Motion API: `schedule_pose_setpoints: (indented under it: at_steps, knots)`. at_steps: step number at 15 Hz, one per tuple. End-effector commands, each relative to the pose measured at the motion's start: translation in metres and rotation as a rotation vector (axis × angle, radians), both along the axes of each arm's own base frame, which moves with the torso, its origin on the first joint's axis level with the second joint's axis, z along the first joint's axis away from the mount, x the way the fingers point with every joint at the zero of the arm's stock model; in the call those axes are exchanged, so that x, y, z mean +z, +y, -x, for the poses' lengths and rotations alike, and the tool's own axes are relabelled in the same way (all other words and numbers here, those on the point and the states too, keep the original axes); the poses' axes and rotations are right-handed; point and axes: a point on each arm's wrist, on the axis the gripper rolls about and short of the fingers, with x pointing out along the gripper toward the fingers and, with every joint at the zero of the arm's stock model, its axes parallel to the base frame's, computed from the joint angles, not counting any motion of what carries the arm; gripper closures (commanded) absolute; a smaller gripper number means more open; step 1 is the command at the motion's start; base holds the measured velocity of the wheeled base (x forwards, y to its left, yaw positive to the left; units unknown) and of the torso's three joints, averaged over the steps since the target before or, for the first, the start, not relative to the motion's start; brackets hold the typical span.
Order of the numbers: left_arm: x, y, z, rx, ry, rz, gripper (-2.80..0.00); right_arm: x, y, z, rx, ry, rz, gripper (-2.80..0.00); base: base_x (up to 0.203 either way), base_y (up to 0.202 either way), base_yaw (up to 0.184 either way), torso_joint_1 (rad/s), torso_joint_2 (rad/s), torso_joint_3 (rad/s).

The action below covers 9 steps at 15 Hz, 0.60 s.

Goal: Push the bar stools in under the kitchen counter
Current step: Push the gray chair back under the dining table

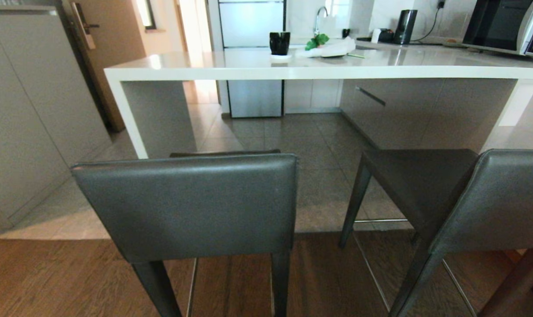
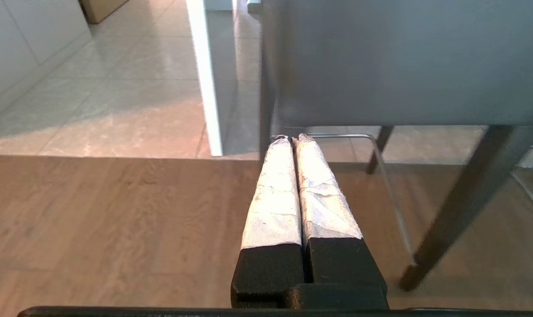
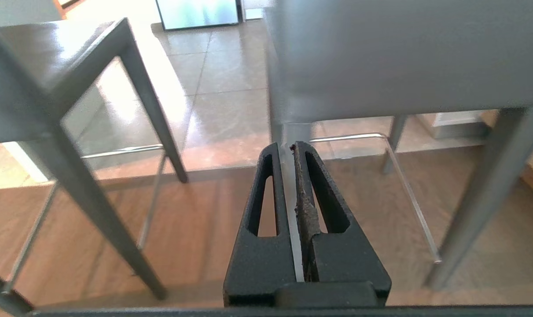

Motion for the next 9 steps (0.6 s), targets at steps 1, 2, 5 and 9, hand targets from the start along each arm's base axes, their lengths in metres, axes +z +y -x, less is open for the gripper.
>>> schedule_pose_setpoints:
  at_steps: [1, 2, 5, 9]
  knots:
    - [-0.0003, 0.0, -0.0002, 0.001, 0.001, 0.0, 0.0, 0.0001, 0.0, -0.0001, -0.001, 0.001, 0.0, 0.0, 0.0, 0.197, 0.0, 0.004, 0.0, -0.001]
    - [-0.0004, 0.0, -0.0001, 0.001, 0.001, 0.0, 0.0, 0.0001, 0.0, 0.0, 0.0, -0.001, 0.0, 0.0, 0.0, 0.195, -0.001, 0.002, 0.0, 0.002]
    - [-0.0003, 0.0, -0.0002, 0.001, 0.002, 0.0, 0.0, 0.0001, 0.0, 0.0, 0.0, -0.001, 0.0, 0.0, 0.0, 0.199, -0.003, 0.002, 0.0, 0.001]
    - [-0.0003, 0.0, -0.0002, 0.001, 0.002, 0.0, 0.0, 0.0001, 0.0, 0.0, -0.001, -0.001, 0.0, 0.0, 0.0, 0.197, -0.002, 0.002, 0.0, 0.001]
